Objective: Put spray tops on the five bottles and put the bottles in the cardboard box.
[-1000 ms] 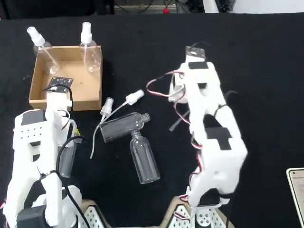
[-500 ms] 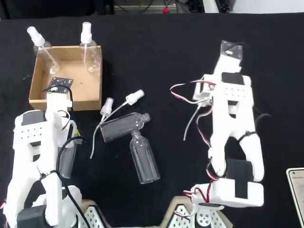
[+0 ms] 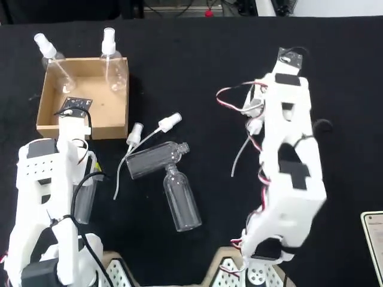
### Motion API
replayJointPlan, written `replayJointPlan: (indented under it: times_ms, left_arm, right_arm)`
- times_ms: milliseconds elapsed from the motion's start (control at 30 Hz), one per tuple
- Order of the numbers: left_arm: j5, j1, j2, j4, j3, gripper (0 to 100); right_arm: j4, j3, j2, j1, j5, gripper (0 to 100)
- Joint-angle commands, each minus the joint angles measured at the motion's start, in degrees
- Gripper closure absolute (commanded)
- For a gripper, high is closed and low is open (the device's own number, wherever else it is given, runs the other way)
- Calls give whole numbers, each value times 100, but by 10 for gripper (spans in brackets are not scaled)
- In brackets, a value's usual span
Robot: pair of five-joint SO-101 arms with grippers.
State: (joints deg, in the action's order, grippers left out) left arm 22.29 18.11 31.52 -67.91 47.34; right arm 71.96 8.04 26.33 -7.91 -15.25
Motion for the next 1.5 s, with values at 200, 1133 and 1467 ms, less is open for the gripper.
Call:
replayJointPlan:
  times_ms: [200,1133,1467]
  left_arm:
    - [-9,48,167,70,-57,935]
    - [-9,57,167,316,48,935]
    - [-9,57,167,299,57,935]
  right_arm:
    - [1380,2554,1684,-18,-202,791]
    - [-246,-778,-593,105,2725,963]
    - [-835,-2448,-1473,475,3218,786]
